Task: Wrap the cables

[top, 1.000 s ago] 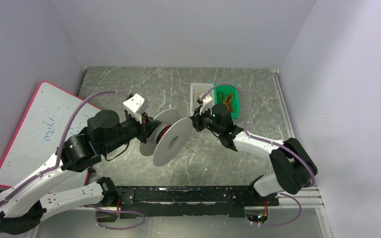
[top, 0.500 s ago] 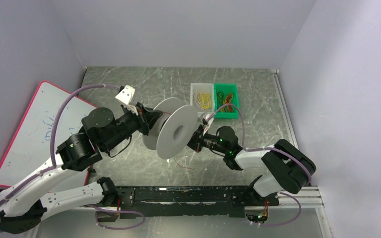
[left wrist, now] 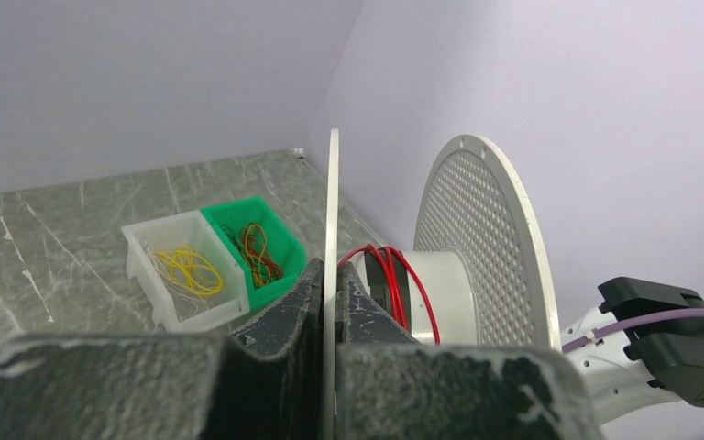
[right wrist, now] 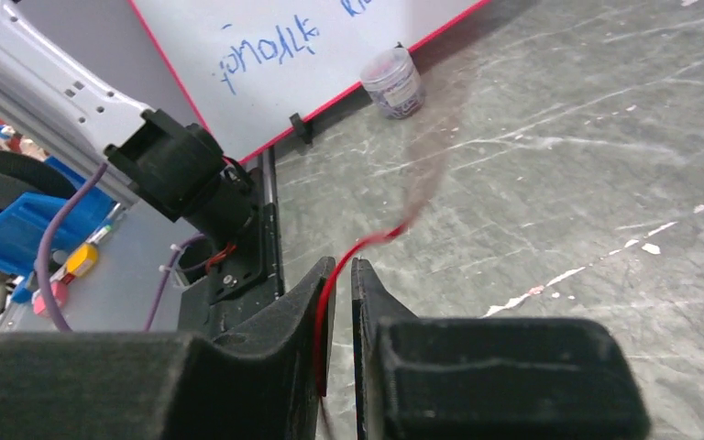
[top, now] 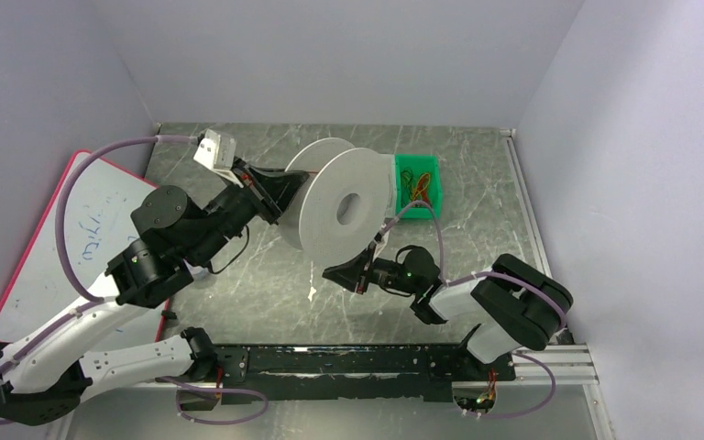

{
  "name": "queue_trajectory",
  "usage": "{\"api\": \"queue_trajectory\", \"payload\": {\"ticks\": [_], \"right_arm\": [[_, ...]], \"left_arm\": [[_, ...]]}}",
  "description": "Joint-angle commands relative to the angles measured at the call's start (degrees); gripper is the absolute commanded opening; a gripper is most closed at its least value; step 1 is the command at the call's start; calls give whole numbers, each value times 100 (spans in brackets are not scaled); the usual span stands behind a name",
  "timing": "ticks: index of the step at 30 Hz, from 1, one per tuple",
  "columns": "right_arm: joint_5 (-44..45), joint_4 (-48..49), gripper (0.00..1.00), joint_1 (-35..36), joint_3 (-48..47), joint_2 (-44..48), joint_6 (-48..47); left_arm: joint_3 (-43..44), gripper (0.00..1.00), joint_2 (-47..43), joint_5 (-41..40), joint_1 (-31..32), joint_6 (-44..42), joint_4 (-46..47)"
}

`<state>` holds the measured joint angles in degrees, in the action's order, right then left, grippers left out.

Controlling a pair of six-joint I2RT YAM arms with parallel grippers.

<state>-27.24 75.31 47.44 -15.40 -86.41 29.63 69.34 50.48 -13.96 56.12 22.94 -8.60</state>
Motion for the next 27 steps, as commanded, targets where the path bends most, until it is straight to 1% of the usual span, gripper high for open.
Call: {"api": "queue_trajectory", "payload": {"ticks": [1, 7, 10, 13, 16, 21, 24, 27], "right_arm": [[-35, 351, 15, 141, 45, 78, 92], [131, 132, 0, 407, 242, 332, 57], [315, -11, 0, 597, 377, 585, 21], [580, -384, 0, 856, 463, 942, -78], [996, -1185, 0, 1297, 455, 1492, -300], [2056, -3060, 0, 2168, 6, 2666, -827], [2528, -4373, 0, 2467, -594, 3100, -1194], [2778, -5631, 0, 2690, -1442, 3191, -1560]], "left_arm": [[272, 7, -46, -255, 42, 114, 696], [283, 7, 8, -1029, 40, -114, 826], [293, 7, 134, -1323, 44, -367, 887], [273, 7, 256, -1714, 40, -522, 971], [351, 7, 471, -2231, 40, -803, 987], [453, 7, 1018, -3177, 44, -1225, 797], [405, 7, 1397, -3632, 40, -1469, 728], [182, 7, 1721, -4087, 40, -1747, 805]]}}
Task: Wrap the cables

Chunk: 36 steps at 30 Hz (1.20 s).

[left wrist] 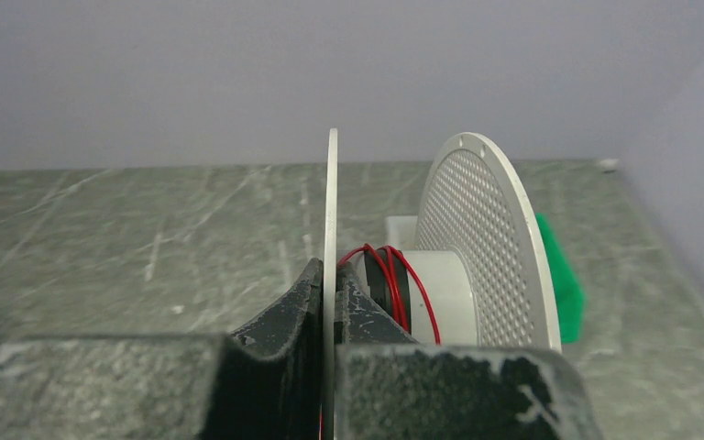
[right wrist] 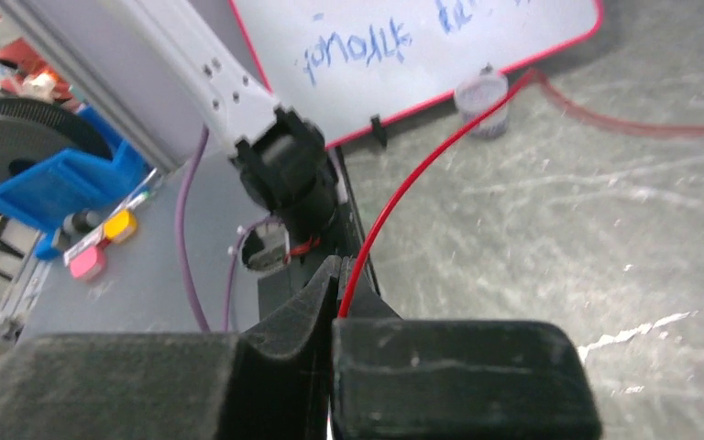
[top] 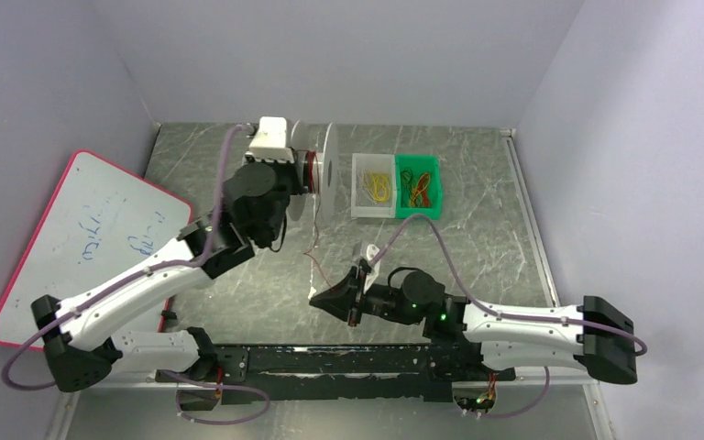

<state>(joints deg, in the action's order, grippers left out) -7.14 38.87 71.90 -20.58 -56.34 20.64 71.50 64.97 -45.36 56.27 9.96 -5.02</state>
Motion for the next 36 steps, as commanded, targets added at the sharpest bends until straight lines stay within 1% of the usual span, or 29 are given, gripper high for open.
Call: {"api": "queue_trajectory", "payload": {"ticks": [1, 4, 8, 11, 14, 17, 22, 27, 33, 36], "right_arm": [[921, -2384, 0, 338, -1235, 170, -772], [1452, -3567, 0, 567, -2093, 74, -1088], [2133, -4793, 0, 619, -3306, -196, -1451], [2709, -5533, 0, 615, -4085, -412, -1794], [3247, -6010, 0, 614, -4644, -600, -2288], [3614, -6125, 0, 585, -4976, -703, -2733], [3666, -6167, 0, 368, -5345, -864, -3131], [3342, -6029, 0, -5, -5403, -894, -3180], [2740, -5879, 0, -634, -5374, -939, -2958], [2462, -5819, 0, -942, -5469, -1041, -2873]], "left_arm": [[-110, 7, 418, -1051, 24, -502, 422], [-238, 7, 707, -1315, 24, -478, 194], [-523, 7, 833, -1317, 24, -251, -131], [-782, 7, 782, -1279, 24, -82, -364], [-973, 7, 689, -1094, 24, 95, -634], [-1130, 7, 539, -761, 24, 116, -800], [-1340, 7, 312, -491, 24, 296, -1083], [-1402, 7, 149, -474, 24, 455, -1329], [-1478, 7, 10, -395, 25, 578, -1529], [-1545, 7, -51, -234, 37, 599, -1597]]}}
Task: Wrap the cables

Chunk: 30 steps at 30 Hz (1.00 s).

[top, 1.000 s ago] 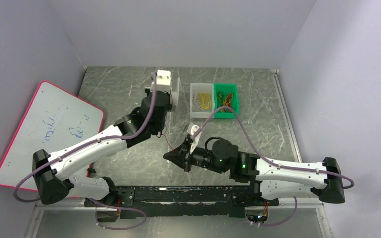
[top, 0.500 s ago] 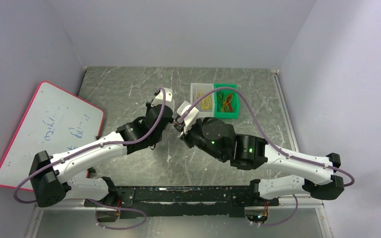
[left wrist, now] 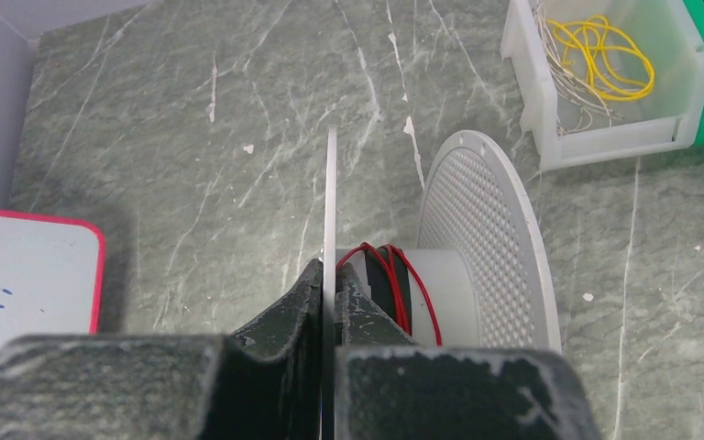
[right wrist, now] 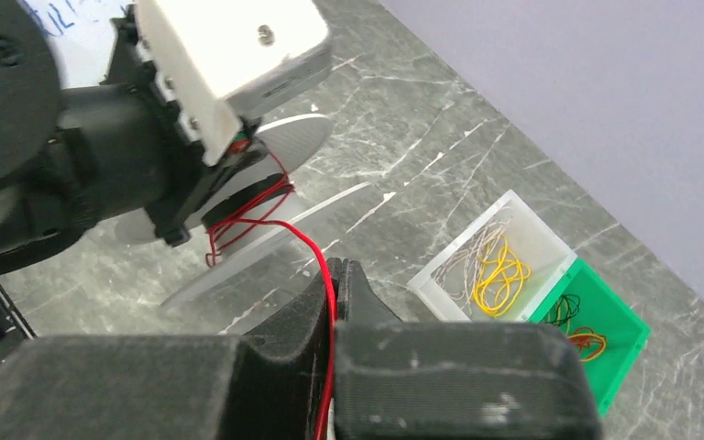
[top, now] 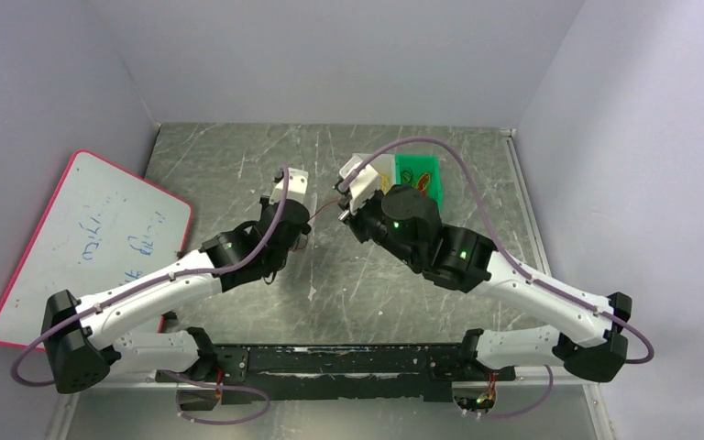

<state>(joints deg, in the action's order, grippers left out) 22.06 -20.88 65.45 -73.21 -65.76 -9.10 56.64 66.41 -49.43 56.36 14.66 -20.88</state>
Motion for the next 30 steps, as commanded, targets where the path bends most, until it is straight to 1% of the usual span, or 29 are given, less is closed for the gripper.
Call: {"api": "queue_trajectory", "payload": {"ticks": [1, 10, 15, 20, 23, 25, 29, 30], "right_arm": [[-556, 175, 0, -403, -256, -143, 122], [-1788, 192, 0, -1549, -942, -921, 355], [-2373, 400, 0, -2119, -1068, -1380, 648], [-2726, 823, 0, -2463, -638, -1629, 921], [-2982, 1057, 0, -2654, -268, -1593, 1074], [-3147, 1239, 1, -2692, 42, -1477, 1180], [-3226, 1600, 23, -2761, 825, -1172, 1454], [-3261, 1796, 32, -2805, 1309, -999, 1672]], "left_arm": [[-91, 7, -213, 240, 25, 126, -26], [-224, 7, -296, 1061, 52, -59, -250], [-211, 7, -541, 1603, 86, -285, -410], [-57, 7, -743, 2072, 86, -413, -610], [175, 7, -684, 2369, 86, -454, -883], [333, 7, -639, 2431, 86, -442, -1089], [470, 7, -799, 2424, 86, -468, -1136], [671, 7, -858, 2416, 86, -438, -1232]]}}
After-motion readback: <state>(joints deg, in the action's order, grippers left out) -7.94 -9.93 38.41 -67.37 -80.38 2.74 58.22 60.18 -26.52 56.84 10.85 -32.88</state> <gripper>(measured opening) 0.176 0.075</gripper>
